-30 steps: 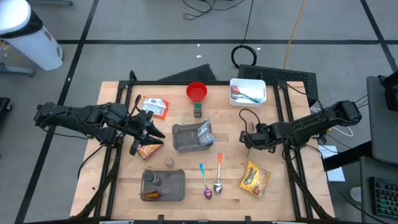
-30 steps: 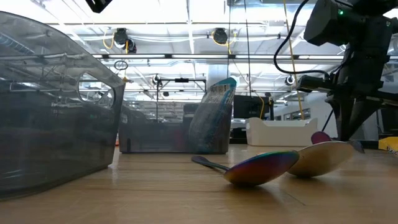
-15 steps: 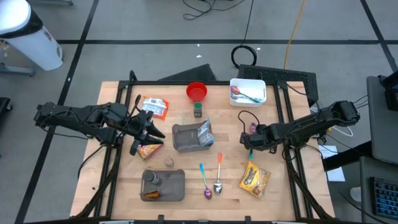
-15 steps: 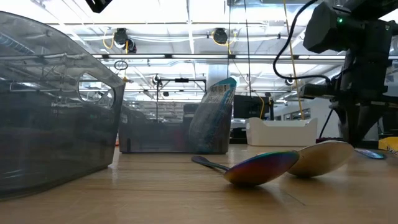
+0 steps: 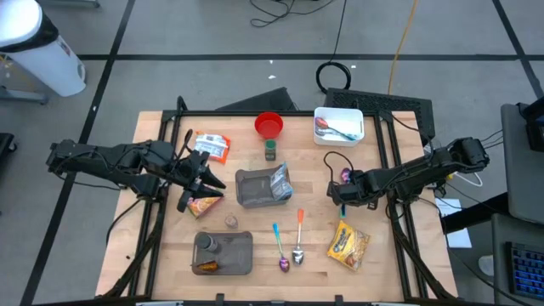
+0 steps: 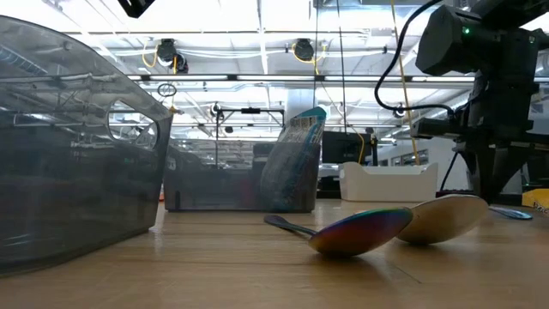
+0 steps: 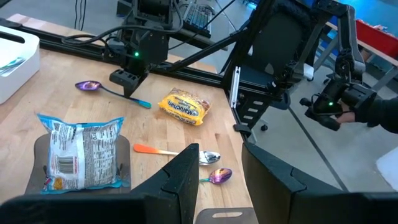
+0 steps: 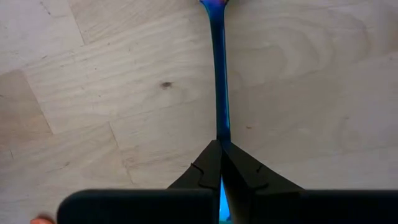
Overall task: Pick & Place Food Item
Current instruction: Put the top purple spoon into the white bin
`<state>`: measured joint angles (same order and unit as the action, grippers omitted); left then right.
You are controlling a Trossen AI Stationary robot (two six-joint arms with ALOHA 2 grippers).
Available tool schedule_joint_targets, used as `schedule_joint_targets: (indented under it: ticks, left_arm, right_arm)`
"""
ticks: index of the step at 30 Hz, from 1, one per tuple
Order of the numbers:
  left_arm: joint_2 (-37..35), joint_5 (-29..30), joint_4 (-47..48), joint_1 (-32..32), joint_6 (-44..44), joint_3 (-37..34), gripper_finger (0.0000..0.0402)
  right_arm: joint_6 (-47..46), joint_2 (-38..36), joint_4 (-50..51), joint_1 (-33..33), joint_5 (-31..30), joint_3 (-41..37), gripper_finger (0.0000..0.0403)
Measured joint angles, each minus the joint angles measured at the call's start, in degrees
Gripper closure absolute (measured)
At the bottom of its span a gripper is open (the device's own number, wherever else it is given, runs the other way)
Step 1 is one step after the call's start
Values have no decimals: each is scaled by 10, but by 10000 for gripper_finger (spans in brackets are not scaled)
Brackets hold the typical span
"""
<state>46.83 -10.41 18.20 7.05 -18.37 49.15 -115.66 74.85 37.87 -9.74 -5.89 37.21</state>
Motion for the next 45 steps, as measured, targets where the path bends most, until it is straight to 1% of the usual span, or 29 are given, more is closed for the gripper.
schedule_joint_targets:
  ticks: [4, 7, 10, 18, 23, 28, 32, 37, 41, 45]
  left_arm:
    - [0, 0, 0, 0, 1, 0, 273]
    - [0, 0, 0, 0, 3, 0, 273]
    - [0, 0, 0, 0, 2, 0, 273]
    - [0, 0, 0, 0, 2, 0, 273]
    - [0, 0, 0, 0, 3, 0, 273]
    - [0, 0, 0, 0, 5, 0, 273]
    - [0, 0, 0, 0, 7, 0, 273]
    - [0, 0, 0, 0, 7, 0, 273]
    - [0, 0, 0, 0, 7, 0, 273]
    - [0, 0, 0, 0, 7, 0, 273]
  right_arm:
    - [11, 0, -7, 0, 0, -1, 401]
    - [12, 0, -8, 0, 0, -1, 390]
    - [13, 0, -11, 0, -1, -1, 366]
    - [19, -5, -14, 0, -3, -1, 287]
    - [23, -29, -8, 0, 0, -3, 259]
    - [24, -64, -8, 0, -5, -3, 250]
    - [26, -93, -3, 0, -32, -2, 250]
    - [25, -123, 37, 0, -46, -2, 250]
    - [18, -131, 71, 0, -45, -2, 253]
    - [20, -120, 84, 3, -45, -2, 254]
